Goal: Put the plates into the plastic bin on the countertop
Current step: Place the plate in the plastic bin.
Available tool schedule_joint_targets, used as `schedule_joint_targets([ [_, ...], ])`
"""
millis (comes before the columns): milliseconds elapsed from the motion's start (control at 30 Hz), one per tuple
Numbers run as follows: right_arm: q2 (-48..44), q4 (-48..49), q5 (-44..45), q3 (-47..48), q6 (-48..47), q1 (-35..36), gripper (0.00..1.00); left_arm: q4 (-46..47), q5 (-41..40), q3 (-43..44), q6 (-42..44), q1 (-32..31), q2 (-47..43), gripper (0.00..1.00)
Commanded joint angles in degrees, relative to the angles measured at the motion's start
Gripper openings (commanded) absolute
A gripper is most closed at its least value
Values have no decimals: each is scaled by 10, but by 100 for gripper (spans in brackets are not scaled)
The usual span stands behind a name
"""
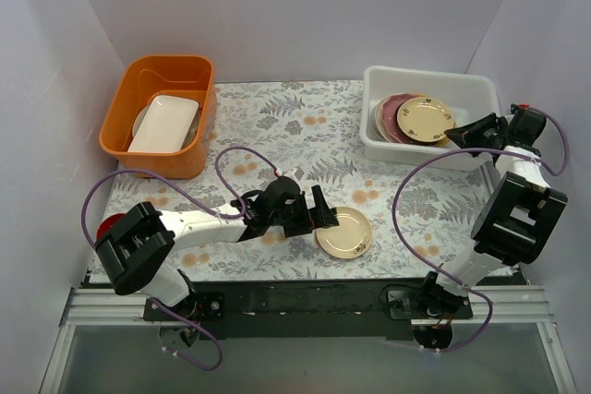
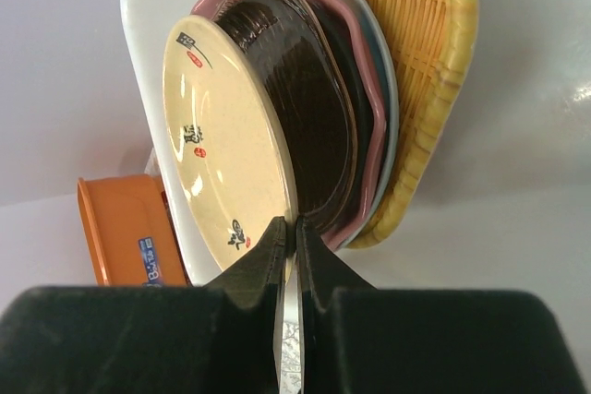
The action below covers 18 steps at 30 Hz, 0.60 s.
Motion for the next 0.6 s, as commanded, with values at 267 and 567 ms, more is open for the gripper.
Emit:
schedule_joint_targets([
  [267,29,-4,21,37,-26,22,4,-8,-7,19,14,2,-14,98],
  [567,19,-28,46,49,-55,32,40,-7,-8,15,15,3,-19,98],
])
